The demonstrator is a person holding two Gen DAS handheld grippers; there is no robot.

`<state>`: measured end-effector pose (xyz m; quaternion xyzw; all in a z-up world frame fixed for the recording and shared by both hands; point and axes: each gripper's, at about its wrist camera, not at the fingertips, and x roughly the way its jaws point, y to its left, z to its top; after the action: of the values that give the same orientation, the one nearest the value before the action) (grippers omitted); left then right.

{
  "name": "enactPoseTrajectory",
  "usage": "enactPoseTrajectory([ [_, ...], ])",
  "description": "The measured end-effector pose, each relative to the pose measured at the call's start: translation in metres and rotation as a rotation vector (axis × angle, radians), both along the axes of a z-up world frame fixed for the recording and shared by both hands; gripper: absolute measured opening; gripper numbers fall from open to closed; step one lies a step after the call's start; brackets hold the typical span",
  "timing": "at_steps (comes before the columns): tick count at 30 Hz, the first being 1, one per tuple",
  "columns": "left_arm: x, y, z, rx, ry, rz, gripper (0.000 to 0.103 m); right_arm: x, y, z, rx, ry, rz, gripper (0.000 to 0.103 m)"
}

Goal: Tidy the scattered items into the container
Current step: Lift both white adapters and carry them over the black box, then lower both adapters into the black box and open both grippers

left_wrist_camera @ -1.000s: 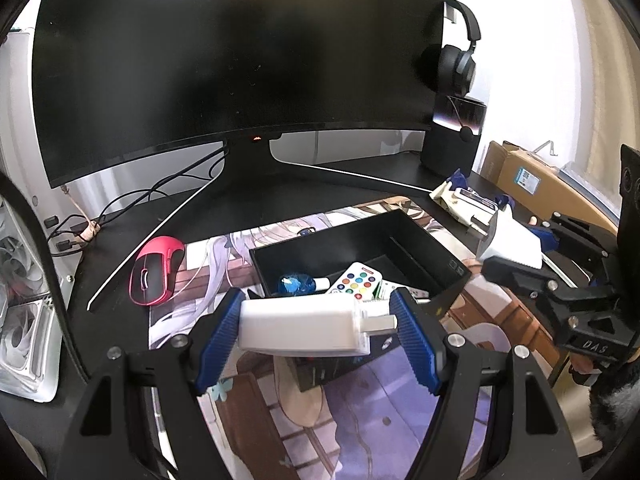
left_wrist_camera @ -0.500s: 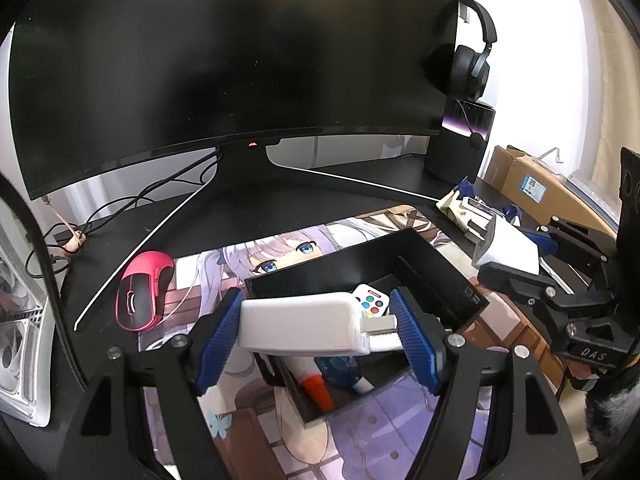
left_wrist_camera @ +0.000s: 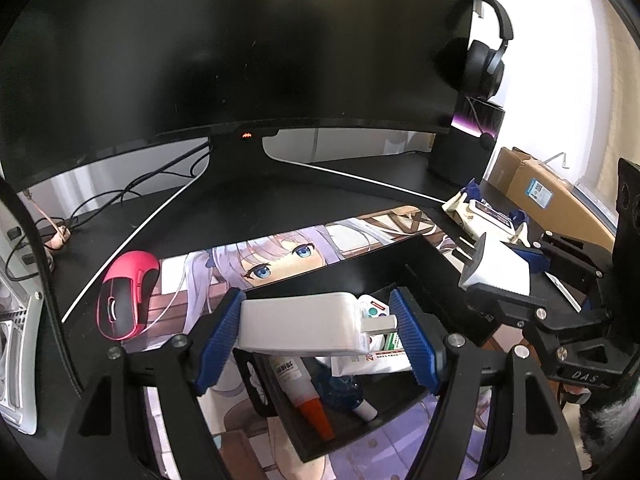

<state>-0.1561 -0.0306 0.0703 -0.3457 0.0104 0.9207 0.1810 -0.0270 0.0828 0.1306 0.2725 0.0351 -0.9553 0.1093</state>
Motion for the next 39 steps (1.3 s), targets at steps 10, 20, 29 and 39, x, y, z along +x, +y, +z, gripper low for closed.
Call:
enactPoseTrajectory([
  [10,-0.013,0.008,-0.009,0.001,-0.029,-0.003,0.074,-0.023,0.003,-0.015,0.005,-0.06,0.003,0.042],
  [20,-0.016,0.013,-0.01,0.001,-0.031,-0.016,0.074,-0.037,-0.004,-0.024,0.046,-0.092,0.026,0.042],
  [29,-0.017,0.016,-0.012,-0.003,-0.04,-0.019,0.074,-0.047,-0.011,-0.035,0.078,-0.13,0.043,0.042],
  [39,-0.015,0.015,-0.011,-0.004,-0.039,-0.019,0.074,-0.047,-0.01,-0.032,0.075,-0.127,0.03,0.05],
])
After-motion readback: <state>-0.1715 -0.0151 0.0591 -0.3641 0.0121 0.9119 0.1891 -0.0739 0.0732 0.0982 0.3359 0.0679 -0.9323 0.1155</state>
